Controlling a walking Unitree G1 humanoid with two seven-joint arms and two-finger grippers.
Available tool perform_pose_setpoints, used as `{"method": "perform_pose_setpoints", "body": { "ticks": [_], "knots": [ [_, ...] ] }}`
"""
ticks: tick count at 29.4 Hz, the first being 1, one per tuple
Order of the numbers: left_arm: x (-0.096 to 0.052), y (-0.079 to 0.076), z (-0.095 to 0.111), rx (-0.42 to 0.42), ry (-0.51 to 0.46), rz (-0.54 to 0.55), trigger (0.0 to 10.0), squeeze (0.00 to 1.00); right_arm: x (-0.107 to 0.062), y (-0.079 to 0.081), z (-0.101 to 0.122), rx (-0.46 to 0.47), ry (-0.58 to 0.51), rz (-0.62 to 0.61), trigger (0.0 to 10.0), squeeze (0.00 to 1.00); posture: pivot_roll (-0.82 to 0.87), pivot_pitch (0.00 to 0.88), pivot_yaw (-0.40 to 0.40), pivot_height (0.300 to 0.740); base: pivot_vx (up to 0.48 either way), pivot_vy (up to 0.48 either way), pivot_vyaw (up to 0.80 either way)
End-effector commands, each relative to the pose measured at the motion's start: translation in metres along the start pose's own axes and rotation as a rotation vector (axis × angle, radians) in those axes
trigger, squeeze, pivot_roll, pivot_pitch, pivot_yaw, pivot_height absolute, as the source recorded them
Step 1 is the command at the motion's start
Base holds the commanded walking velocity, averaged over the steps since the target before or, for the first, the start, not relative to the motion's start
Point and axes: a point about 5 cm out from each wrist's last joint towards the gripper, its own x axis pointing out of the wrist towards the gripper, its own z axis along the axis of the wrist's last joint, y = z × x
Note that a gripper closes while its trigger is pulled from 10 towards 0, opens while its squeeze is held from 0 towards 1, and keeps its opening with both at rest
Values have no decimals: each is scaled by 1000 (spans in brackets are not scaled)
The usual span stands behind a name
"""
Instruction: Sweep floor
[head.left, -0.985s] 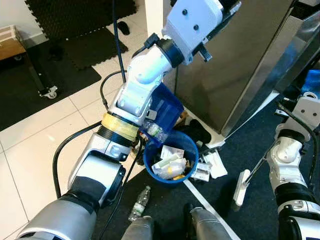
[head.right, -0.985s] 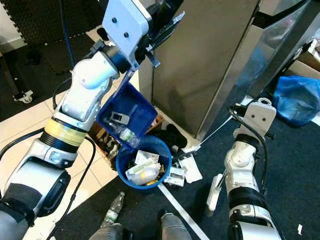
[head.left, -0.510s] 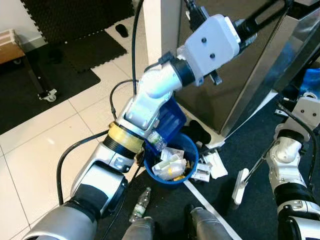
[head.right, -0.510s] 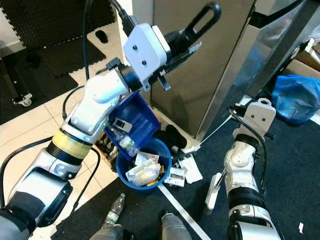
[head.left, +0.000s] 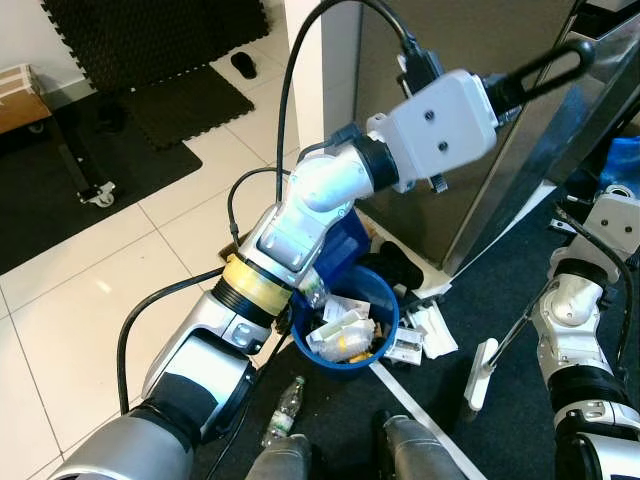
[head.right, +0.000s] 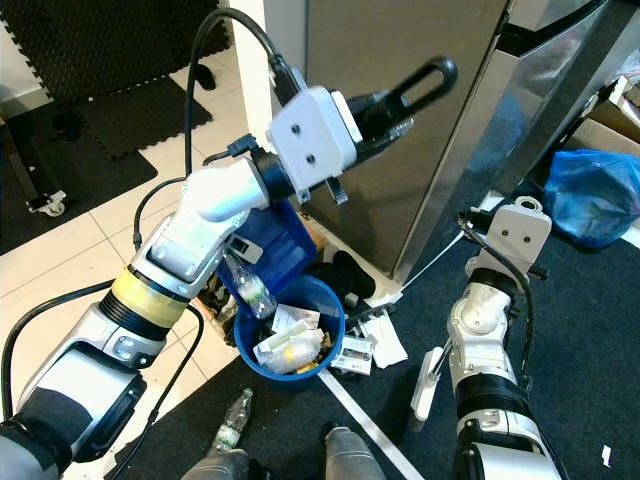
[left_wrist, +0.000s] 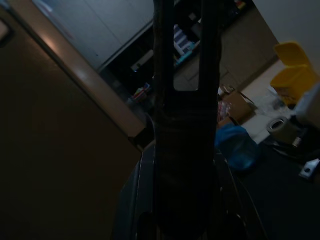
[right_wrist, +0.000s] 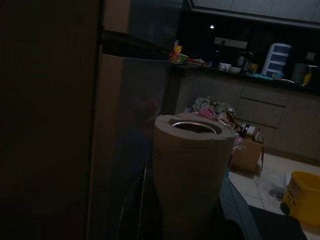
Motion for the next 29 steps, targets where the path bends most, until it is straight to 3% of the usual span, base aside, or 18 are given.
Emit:
{"method": "perform_pose_setpoints", "body": {
  "ticks": [1, 12, 13, 15, 18, 25, 27, 29],
  "knots": [
    [-1, 2, 9, 62, -31, -21, 10000, 0, 0, 3, 5, 5, -29, 6, 10000, 0, 24, 69, 17, 740, 0, 0, 0],
    [-1, 12, 11, 44, -34, 46, 10000, 0, 0, 5, 5, 7, -27, 10, 10000, 0, 30, 66, 14, 740, 0, 0, 0],
    [-1, 15, 12, -17, -49, 77, 10000, 0, 0, 5, 5, 7, -27, 11, 10000, 0, 30, 66, 14, 740, 0, 0, 0],
    [-1, 16, 13, -35, -54, 85, 10000, 0, 0, 5, 5, 7, -27, 11, 10000, 0, 30, 66, 14, 740, 0, 0, 0],
    [-2, 22, 15, -9, -55, 99, 10000, 0, 1, 4, 5, 6, -27, 9, 10000, 0, 28, 65, 15, 740, 0, 0, 0],
    [-8, 47, 28, -97, -123, 237, 10000, 0, 0, 3, 5, 6, -28, 6, 10000, 0, 25, 63, 18, 740, 0, 0, 0],
    [-17, 71, 36, -118, -154, 375, 10000, 0, 2, 3, 6, 8, -34, 5, 10000, 0, 22, 61, 19, 740, 0, 0, 0],
    [-21, 78, 38, -129, -163, 427, 10000, 0, 2, 3, 7, 9, -36, 5, 10000, 0, 22, 59, 17, 740, 0, 0, 0]
  ]
}}
